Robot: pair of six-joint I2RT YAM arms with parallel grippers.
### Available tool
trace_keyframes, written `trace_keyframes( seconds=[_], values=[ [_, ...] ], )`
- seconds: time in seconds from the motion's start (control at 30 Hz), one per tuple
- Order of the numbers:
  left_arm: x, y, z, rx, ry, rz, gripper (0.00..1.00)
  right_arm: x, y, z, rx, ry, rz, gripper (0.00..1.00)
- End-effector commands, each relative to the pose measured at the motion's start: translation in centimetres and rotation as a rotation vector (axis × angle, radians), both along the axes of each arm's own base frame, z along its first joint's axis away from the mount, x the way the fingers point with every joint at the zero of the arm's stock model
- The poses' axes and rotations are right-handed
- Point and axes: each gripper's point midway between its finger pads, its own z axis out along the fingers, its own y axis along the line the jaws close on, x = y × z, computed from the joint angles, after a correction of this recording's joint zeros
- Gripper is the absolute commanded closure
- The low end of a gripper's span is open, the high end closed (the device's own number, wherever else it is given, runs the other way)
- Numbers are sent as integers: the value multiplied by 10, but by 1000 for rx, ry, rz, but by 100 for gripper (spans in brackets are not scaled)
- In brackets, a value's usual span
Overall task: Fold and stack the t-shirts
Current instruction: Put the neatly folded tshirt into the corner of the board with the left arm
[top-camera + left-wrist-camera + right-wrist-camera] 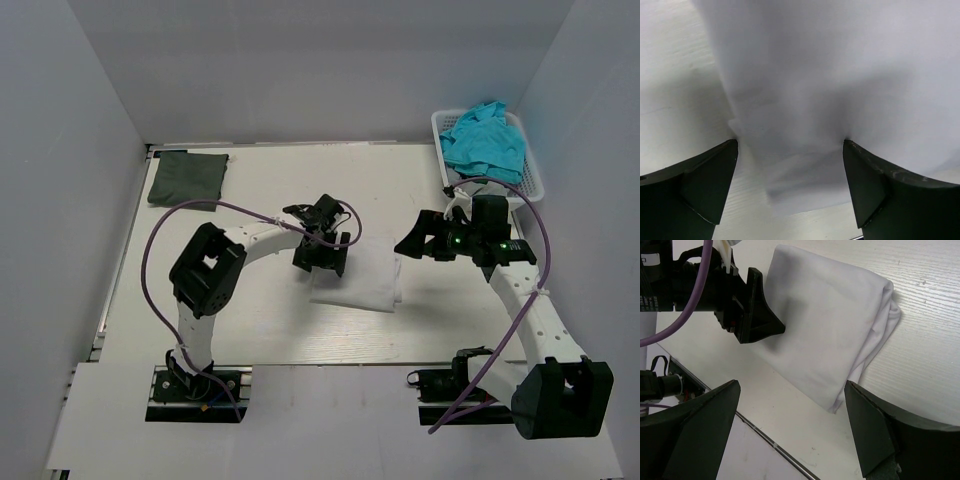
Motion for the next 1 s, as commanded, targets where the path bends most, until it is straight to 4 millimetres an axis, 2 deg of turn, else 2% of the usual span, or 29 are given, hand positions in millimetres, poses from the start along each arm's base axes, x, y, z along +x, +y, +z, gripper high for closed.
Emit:
trace_keyframes(
  seconds=[0.0, 0.17, 0.27, 0.3, 0.37, 0.4, 0.47, 0.5, 0.6, 0.67, 0.7, 0.8, 0.83, 0.87, 0.9, 0.97],
  values=[
    [-2, -21, -9, -81, 4, -30, 5, -1, 3, 8, 16, -16, 6, 9],
    [14, -21, -23, -54, -7, 13, 7, -1, 2, 13, 19, -31, -1, 9],
    [13, -23, -32, -32, 5, 19, 16, -2, 1, 14, 14, -35, -6, 9],
    [13, -22, -38, -19, 10, 33, 24, -3, 0, 15, 15, -35, -6, 9],
    [10, -14, -45, 16, 16, 40, 33, -2, 0, 17, 8, -47, -6, 9],
    [6, -11, -52, 40, 18, 37, 42, -2, -1, 16, 9, -43, -8, 9],
    [5, -10, -56, 63, 8, 26, 52, -2, -2, 19, 1, -57, -15, 9],
    [2, -7, -61, 77, 22, 25, 74, -1, -3, 18, -2, -53, -19, 9],
    [-3, -10, -62, 82, 37, 4, 100, 1, -4, 19, -12, -64, -25, 9],
    [5, -8, -57, 105, 7, 16, 100, 2, -7, 19, -29, -68, -35, 9],
    [5, 1, -54, 144, -3, 17, 100, 1, -8, 20, -31, -66, -39, 9],
    [38, 24, -18, 238, -154, 57, 100, 1, -12, 15, -54, -66, -58, 9],
    [42, 37, -11, 282, -176, 54, 100, 1, -13, 16, -56, -69, -62, 9],
    [52, 45, 2, 304, -215, 74, 100, 2, -14, 15, -62, -74, -67, 9],
    [64, 57, 23, 362, -299, 85, 100, 1, -15, 12, -67, -64, -71, 9],
    [75, 71, 43, 407, -372, 103, 100, 1, -16, 9, -75, -58, -75, 9]
  ],
)
